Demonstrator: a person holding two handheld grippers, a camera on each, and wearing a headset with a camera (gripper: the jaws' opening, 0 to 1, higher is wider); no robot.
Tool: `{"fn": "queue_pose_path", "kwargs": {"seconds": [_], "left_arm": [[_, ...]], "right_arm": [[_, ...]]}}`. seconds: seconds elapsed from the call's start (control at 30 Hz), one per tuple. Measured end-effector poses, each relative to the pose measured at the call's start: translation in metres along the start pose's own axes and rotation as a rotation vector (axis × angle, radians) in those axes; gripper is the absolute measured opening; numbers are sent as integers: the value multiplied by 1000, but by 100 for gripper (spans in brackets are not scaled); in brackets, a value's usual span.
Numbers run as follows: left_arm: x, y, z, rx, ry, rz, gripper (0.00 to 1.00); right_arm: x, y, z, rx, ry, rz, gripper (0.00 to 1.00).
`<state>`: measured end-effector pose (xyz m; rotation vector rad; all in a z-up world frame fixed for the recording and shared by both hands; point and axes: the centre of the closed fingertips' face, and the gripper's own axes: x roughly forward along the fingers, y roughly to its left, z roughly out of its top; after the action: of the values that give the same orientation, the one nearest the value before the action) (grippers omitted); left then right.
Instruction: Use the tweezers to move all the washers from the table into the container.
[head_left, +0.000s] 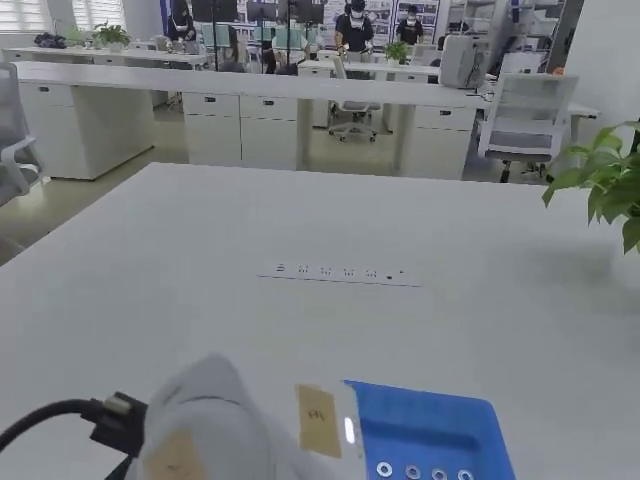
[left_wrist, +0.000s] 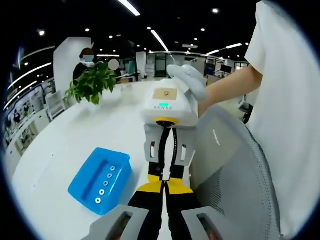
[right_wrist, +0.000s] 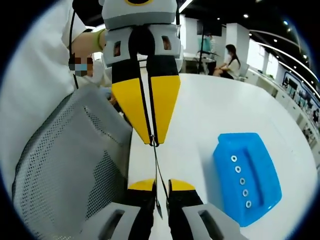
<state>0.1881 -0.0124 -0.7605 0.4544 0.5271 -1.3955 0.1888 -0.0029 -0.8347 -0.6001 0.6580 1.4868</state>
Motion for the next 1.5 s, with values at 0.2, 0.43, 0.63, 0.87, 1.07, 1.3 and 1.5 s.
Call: {"fn": "queue_pose_path", "kwargs": {"seconds": [0.2,0.43,0.63,0.87,1.07,1.3,1.5], "left_arm": [[11,2,-23,43,91,3,0],[13,6,-43,36,148,2,0],[16,9,-64,17,207,15,0],[25,9,-88,4,272,12,0],[31,13,-101,-19,321,1,0],[35,14,-106,-23,361,-10,0],[39,11,-112,-8,396,-18,0]], "right_arm": [[10,-6,-15,28,9,-29,6],[10,-7,-20,116,-45,-62,15],[-26,-12,-16,210,-180,-183,30],[-91,-24,-30,313,-309,-386,51],[-151,-35,-44,294,-381,-607,70],[-182,-48,-51,305,-504,-771,91],[-177,-53,-62,205,-388,-826,96]]}}
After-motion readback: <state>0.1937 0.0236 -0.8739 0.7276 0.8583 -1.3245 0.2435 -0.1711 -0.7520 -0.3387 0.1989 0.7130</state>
